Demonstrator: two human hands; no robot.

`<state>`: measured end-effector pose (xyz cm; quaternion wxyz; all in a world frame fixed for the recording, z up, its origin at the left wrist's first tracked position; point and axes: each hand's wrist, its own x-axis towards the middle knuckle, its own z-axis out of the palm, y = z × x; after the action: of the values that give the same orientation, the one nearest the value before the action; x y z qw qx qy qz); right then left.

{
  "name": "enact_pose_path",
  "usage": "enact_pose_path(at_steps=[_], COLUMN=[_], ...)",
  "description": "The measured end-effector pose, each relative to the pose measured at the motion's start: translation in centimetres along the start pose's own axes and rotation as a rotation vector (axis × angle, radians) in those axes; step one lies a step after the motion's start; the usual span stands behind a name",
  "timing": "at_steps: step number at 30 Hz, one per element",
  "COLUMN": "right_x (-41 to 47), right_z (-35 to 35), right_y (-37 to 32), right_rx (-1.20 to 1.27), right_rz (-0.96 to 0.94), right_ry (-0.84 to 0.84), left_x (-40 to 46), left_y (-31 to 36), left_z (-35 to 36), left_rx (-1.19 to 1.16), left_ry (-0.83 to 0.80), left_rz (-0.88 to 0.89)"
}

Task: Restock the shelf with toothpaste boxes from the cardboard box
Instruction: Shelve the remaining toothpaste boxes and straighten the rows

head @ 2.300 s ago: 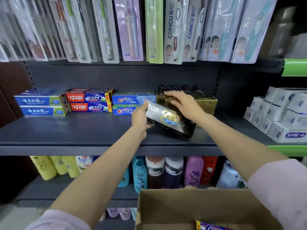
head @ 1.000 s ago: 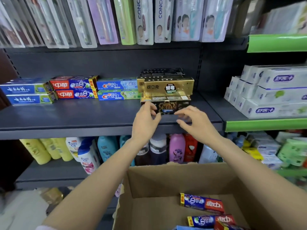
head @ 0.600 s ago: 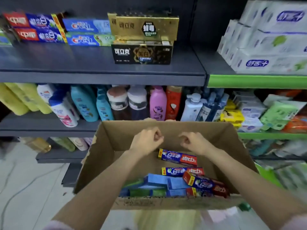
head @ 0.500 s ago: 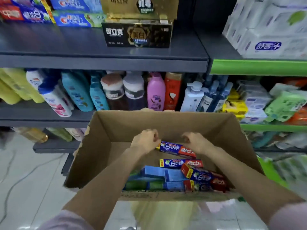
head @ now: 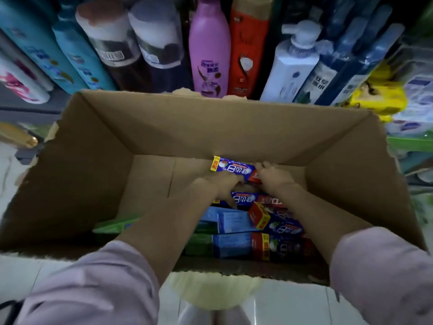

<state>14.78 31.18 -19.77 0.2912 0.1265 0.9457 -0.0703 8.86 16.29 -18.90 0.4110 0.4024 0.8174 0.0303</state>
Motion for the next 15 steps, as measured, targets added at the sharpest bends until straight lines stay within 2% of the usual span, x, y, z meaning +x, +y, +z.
enact_pose_path(at_steps=[3, 6, 10, 15], right_x=[-0.3, -1.7, -4.2, -7.5], right_z=[-1.6, -3.2, -4.9, -5.6], right_y=[0.5, 0.9, 1.6, 0.9], right_rx=[0.021, 0.103, 0.317, 0.650], right_rz=[0.006, 0.038, 0.038, -0.094], right_ry=[-0.033, -0.073, -0.038, 0.098], left_x=[0.6, -0.5, -4.1, -9.0], left_y=[0.2, 0.1, -1.1, -2.6], left_z=[0.3, 0.2, -0.7, -2.2], left_rx=[0.054, 0.105, -0.072, -0.378], left_ry=[-0.002, 0.075, 0.228, 0.454], left_rz=[0.024, 0.011, -0.114, -0.262])
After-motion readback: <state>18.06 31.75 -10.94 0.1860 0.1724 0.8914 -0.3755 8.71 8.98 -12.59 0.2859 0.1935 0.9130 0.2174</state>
